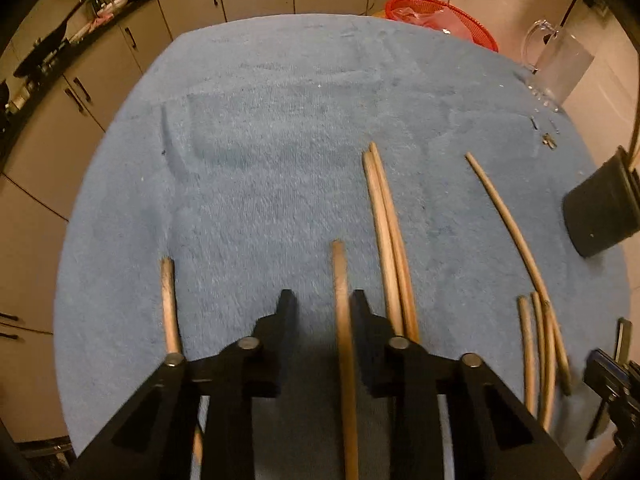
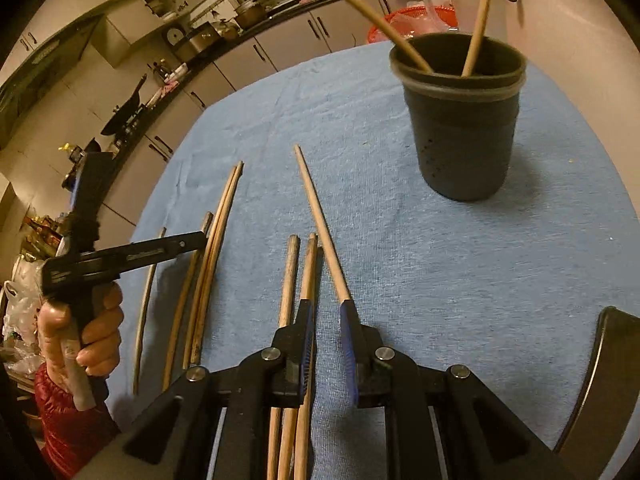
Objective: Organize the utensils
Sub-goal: 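Return the right gripper to the chopsticks and grasp another chopstick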
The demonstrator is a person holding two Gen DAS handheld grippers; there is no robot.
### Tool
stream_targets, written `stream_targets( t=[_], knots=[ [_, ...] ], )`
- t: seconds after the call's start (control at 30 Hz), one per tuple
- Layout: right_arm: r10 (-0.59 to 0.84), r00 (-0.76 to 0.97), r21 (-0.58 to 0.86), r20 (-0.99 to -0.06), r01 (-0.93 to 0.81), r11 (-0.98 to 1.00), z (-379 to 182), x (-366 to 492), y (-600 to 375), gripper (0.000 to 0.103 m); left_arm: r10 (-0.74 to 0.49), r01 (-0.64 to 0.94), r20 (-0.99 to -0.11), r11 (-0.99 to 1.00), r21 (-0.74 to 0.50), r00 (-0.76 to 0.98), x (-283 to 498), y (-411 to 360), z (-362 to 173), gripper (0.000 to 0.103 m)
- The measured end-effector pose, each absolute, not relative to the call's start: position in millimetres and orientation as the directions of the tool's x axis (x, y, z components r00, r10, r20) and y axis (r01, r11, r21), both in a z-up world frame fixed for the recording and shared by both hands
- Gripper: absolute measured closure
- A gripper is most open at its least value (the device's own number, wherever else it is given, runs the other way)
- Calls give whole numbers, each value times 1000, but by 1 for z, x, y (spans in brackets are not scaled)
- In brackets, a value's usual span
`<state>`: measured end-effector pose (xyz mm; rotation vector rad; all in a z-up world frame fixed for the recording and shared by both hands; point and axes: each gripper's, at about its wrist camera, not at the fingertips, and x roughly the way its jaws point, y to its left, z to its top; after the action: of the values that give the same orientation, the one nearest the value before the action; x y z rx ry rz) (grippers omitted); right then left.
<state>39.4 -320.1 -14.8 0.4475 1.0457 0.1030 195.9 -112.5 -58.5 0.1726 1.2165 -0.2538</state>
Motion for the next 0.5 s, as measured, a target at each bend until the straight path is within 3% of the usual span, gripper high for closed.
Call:
stream_targets(
  t=[0.03, 0.07, 0.5],
  knots=[
    [295, 506, 409, -810, 127, 904, -16, 39, -319, 86, -91, 281, -943, 960, 3, 320, 199, -111, -58, 92],
    [298, 507, 413, -809, 128, 902, -14, 38, -320, 86, -85, 267, -946, 964, 2, 312, 201, -107, -58, 95],
    [377, 394, 433, -838, 60, 899, -20, 114, -268, 86, -161, 285, -947, 955, -78, 279, 199, -75, -58, 95]
  ],
)
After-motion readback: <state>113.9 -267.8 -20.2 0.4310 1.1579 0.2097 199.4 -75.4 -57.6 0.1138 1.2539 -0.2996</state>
